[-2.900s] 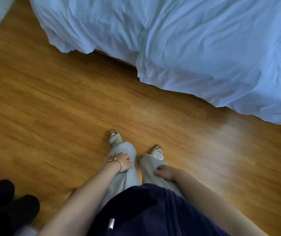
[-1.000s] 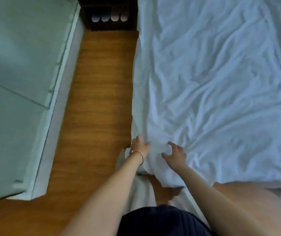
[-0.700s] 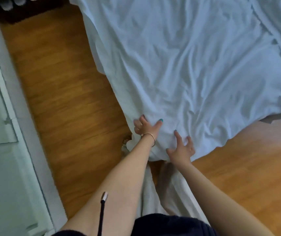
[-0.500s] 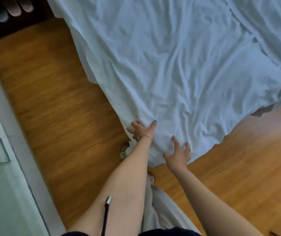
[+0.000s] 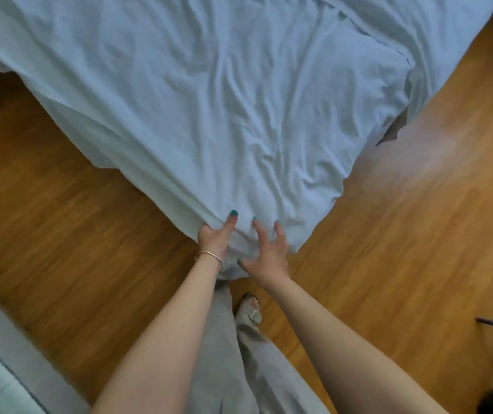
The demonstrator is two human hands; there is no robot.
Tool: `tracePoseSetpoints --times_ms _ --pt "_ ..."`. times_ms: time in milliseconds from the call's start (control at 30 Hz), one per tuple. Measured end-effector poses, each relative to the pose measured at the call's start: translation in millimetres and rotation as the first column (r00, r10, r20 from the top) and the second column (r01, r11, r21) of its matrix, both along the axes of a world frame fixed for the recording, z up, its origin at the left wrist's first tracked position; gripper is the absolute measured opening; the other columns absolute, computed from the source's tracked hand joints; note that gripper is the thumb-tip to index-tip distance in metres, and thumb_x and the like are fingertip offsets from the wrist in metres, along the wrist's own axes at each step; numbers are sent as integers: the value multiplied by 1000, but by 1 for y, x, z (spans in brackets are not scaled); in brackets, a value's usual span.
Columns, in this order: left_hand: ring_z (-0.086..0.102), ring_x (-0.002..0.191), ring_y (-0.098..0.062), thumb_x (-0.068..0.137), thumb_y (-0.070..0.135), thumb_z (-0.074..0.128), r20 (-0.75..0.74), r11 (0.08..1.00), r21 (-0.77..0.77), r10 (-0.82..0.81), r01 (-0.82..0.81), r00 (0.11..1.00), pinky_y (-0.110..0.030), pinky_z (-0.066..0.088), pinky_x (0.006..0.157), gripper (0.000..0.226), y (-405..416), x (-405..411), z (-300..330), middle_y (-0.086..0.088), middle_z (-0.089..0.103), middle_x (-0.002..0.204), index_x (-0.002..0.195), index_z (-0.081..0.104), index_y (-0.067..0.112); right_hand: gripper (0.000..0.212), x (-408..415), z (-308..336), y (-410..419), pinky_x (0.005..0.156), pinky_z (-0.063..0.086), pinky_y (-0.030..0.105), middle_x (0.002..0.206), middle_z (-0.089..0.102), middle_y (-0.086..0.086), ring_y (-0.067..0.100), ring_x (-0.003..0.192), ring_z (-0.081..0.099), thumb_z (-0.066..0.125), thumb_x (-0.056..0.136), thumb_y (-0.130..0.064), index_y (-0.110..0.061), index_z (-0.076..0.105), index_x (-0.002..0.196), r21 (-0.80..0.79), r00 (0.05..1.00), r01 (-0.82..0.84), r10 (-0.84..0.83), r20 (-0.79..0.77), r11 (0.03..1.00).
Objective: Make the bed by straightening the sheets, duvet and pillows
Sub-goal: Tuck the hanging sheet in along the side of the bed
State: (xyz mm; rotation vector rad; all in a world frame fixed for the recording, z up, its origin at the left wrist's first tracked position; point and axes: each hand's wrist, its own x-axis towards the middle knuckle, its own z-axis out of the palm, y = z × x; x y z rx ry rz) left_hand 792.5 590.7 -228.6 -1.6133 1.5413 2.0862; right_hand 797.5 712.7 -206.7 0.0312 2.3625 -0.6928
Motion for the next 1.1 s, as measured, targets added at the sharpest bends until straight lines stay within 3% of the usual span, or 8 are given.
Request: tracePoseSetpoints --times_ms 333,600,700,767,833,900,967,1100 --pt "68 93 -27 85 12 69 -19 986 -161 47 -49 999 -42 56 84 11 -20 44 26 -5 70 97 90 63 19 67 36 10 -8 86 45 22 132 39 -2 13 122 40 76 80 -30 -37 45 139 -187 965 -133 84 -250 973" --pt "68 97 -23 86 35 68 -66 997 78 -19 24 998 -40 55 86 25 -35 58 18 -9 68 113 106 60 23 34 47 -7 -34 66 47 29 96 57 5 26 85 56 83 63 -15 -20 67 93 -71 815 -147 80 -574 987" --pt "57 114 -23 87 36 67 30 959 -187 -213 215 977 -34 48 93 49 -37 65 24 -13 53 130 123 44 12 11 53 -9 -40 57 49 34 82 58 3 24 73 54 67 72 -14 -13 60 80 -87 790 -213 119 -601 973" --pt "26 139 -17 88 37 64 60 733 -586 -387 346 920 -30 26 111 71 -43 76 30 -13 27 150 141 26 10 8 58 -8 -40 54 49 39 73 54 1 22 65 51 58 76 -20 -14 53 79 -40 807 -205 146 -572 978" --pt "5 145 -12 85 36 58 129 281 -834 -736 474 664 -28 3 116 72 -60 87 32 -4 16 158 146 25 20 9 65 -5 -37 60 50 36 73 54 0 20 65 50 59 78 -21 -15 52 79 37 782 -232 209 -588 972" --pt "4 148 -15 73 31 57 341 -147 -804 -908 577 244 -38 -9 116 64 -81 91 32 8 25 155 135 43 33 9 75 -2 -35 65 46 33 78 55 2 21 70 51 59 78 -21 -14 54 80 53 739 -271 243 -628 961" --pt "26 144 -20 65 26 66 538 -448 -760 -840 471 67 -44 -10 115 49 -92 87 30 8 51 137 113 59 32 13 81 5 -35 64 45 34 79 57 4 22 69 52 66 80 -19 -14 54 80 2 800 -242 201 -565 970" --pt "68 76 -22 56 -4 79 473 -436 -865 -873 248 114 -40 48 90 33 -93 72 41 3 66 74 77 68 19 15 87 17 -26 65 45 33 93 57 1 21 78 55 56 94 -27 -20 44 95 53 957 -177 184 -222 983"
